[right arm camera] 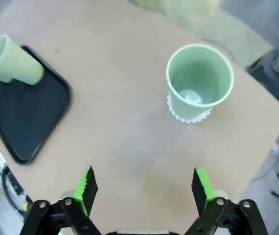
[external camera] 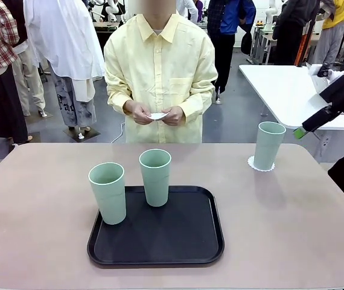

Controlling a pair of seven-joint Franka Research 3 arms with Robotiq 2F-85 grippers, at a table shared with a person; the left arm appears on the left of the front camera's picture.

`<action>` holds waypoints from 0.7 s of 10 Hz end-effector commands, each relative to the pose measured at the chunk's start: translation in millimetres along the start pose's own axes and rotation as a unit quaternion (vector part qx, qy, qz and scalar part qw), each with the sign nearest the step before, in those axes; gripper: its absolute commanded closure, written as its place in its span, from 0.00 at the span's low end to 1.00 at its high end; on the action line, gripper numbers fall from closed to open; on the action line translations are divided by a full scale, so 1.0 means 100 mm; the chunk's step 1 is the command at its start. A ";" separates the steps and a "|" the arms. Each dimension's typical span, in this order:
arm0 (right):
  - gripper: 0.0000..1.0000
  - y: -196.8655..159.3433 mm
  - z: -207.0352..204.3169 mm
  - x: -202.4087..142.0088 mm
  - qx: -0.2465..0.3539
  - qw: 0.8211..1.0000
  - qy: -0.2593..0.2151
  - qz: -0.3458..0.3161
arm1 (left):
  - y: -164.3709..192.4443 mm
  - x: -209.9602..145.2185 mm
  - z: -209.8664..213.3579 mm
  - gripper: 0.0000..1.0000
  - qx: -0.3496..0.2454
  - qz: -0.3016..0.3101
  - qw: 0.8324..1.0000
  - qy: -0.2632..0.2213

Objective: Place coasters on the table and set cups on them.
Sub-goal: Pick up one Reusable plastic cup and place it on a coaster set by the human.

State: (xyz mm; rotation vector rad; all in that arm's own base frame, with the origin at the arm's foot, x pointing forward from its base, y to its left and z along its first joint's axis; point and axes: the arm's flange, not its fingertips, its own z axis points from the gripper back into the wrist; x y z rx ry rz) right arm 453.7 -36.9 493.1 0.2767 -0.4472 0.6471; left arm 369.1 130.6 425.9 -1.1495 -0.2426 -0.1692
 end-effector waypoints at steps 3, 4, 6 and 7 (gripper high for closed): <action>0.00 0.49 0.01 -0.02 -0.121 0.987 0.100 -0.024 | 0.00 0.00 0.02 0.00 -0.009 -0.008 1.000 -0.006; 0.00 0.51 0.01 0.01 -0.131 0.985 0.106 -0.025 | 0.00 0.00 0.02 0.00 -0.009 -0.008 1.000 -0.006; 0.00 0.44 0.06 0.00 -0.116 0.989 0.089 -0.012 | 0.00 0.00 0.02 0.00 -0.009 -0.008 1.000 -0.006; 0.00 0.44 0.06 0.00 -0.116 0.989 0.089 -0.012 | 0.00 0.00 0.02 0.00 -0.009 -0.008 1.000 -0.006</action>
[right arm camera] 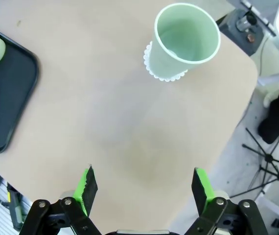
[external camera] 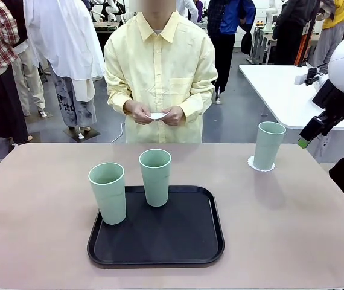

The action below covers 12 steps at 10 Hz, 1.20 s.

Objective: Place coasters on the table and set cups on them.
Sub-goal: Pick up one Reusable plastic cup and place it on a coaster set by the human, then take one Reusable plastic cup from the Flat Tray and place it on a coaster set by the human.

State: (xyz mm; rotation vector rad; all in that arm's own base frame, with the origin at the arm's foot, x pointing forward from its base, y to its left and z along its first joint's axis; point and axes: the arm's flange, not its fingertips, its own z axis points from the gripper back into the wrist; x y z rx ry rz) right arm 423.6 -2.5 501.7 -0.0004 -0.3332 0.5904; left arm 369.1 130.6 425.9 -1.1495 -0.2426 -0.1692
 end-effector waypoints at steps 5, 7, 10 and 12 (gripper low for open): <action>0.00 -0.03 0.01 -0.01 0.000 1.000 -0.005 -0.003 | 0.00 0.00 0.02 0.00 -0.009 -0.008 1.000 -0.006; 0.00 -0.03 0.01 -0.01 0.000 1.000 -0.005 -0.003 | 0.00 0.00 0.02 0.00 -0.009 -0.008 1.000 -0.006; 0.00 -0.03 0.01 -0.01 0.000 1.000 -0.005 -0.003 | 0.00 0.00 0.02 0.00 -0.009 -0.008 1.000 -0.006; 0.00 -0.13 0.07 -0.39 0.013 0.998 0.003 -0.060 | 0.00 0.00 0.02 0.00 -0.009 -0.008 1.000 -0.006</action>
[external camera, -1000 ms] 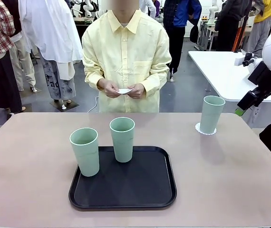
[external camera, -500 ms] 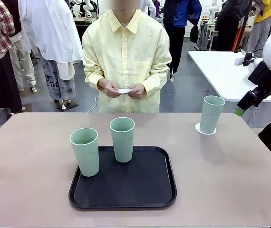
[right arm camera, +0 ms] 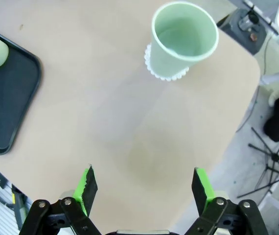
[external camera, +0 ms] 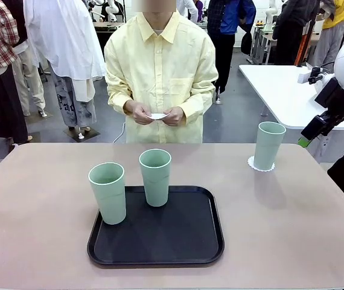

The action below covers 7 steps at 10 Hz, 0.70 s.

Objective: Place coasters on the table and set cups on them.
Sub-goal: Take one Reusable plastic cup from the Flat Tray and place it on a coaster set by the human.

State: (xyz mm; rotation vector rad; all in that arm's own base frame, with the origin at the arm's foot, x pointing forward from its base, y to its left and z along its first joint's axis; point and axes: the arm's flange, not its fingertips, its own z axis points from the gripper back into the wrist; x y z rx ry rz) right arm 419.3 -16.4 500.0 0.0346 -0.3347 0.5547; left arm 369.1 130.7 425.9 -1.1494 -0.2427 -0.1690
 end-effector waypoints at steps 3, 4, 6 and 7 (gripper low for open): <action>0.00 -0.15 0.34 -0.75 0.144 0.976 0.062 -0.150 | 0.00 0.00 0.01 0.00 -0.009 -0.008 1.000 -0.006; 0.00 -0.22 0.30 -0.80 0.199 0.962 0.071 -0.175 | 0.00 0.00 0.01 0.00 -0.009 -0.008 1.000 -0.006; 0.00 -0.57 0.25 -0.87 0.311 0.927 0.026 -0.209 | 0.00 0.00 0.01 0.00 -0.009 -0.008 1.000 -0.006; 0.00 -0.76 0.22 -0.89 0.360 0.907 -0.020 -0.219 | 0.00 0.00 0.01 0.00 -0.009 -0.008 1.000 -0.006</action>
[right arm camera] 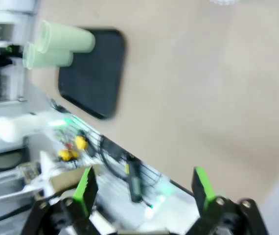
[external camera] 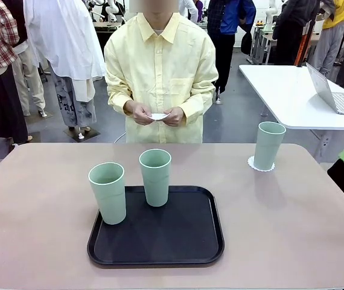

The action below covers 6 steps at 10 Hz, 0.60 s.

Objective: Place coasters on the table and set cups on them.
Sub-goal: Take one Reusable plastic cup from the Flat Tray and place it on a coaster set by the human.

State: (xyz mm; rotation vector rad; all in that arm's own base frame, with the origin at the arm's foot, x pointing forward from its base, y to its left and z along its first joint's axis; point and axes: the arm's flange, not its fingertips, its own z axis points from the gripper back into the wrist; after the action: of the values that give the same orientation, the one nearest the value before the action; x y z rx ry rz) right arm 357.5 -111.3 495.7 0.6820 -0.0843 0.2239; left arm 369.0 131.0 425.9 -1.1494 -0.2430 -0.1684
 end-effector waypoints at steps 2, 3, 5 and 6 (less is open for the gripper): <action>0.00 -0.54 0.25 0.23 0.170 0.980 -0.101 0.004 | 0.00 0.00 0.01 0.00 -0.009 -0.009 1.000 -0.005; 0.00 -0.69 0.32 0.22 0.193 0.972 -0.133 0.000 | 0.00 0.00 0.01 0.00 -0.009 -0.009 1.000 -0.005; 0.00 -0.94 0.43 0.11 0.228 0.964 -0.135 0.001 | 0.00 0.00 0.01 0.00 -0.009 -0.009 1.000 -0.005; 0.00 -1.06 0.51 0.03 0.240 0.962 -0.129 0.002 | 0.00 0.00 0.01 0.00 -0.009 -0.009 1.000 -0.005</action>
State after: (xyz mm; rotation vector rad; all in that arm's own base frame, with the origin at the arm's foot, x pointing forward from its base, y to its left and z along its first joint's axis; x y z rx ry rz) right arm 380.9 -208.7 467.8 1.1683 -0.3102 0.1223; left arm 368.9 131.0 426.0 -1.1495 -0.2429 -0.1683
